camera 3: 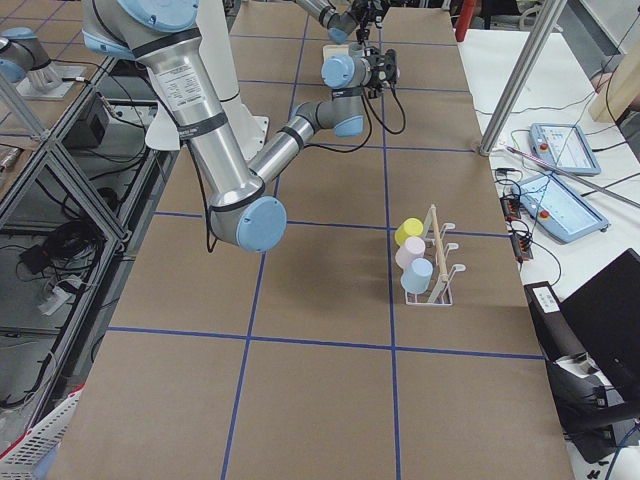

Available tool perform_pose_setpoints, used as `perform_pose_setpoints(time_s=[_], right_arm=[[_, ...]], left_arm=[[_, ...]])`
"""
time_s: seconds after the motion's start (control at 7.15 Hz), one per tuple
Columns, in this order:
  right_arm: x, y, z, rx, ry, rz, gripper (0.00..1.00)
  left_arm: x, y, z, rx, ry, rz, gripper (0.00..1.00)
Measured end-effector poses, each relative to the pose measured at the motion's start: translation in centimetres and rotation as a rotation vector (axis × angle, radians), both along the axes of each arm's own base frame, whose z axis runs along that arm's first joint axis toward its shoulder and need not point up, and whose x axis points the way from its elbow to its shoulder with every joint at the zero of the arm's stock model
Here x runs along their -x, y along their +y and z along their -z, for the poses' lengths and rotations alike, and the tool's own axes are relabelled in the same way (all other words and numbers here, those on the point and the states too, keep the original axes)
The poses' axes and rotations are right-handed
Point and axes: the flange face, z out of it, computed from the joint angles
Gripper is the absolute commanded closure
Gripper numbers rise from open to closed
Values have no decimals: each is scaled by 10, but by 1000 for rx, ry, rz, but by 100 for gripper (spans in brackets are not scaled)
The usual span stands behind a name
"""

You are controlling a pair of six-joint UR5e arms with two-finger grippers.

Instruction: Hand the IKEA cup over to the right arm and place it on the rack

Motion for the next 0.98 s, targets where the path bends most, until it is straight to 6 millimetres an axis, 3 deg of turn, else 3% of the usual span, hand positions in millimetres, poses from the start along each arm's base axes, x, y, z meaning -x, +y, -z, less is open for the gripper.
perform_pose_setpoints(time_s=[0.28,0.56,0.98], right_arm=[[-29,-40,-26,44,248,-38,65],[-81,-83,-60,56,503,-8,65],[-151,-186,-100,201,548,102,65]], left_arm=[[50,-35,-27,-90,-229,32,0],[76,-52,-49,-152,-366,64,0],[106,-60,-91,-216,-518,85,0]])
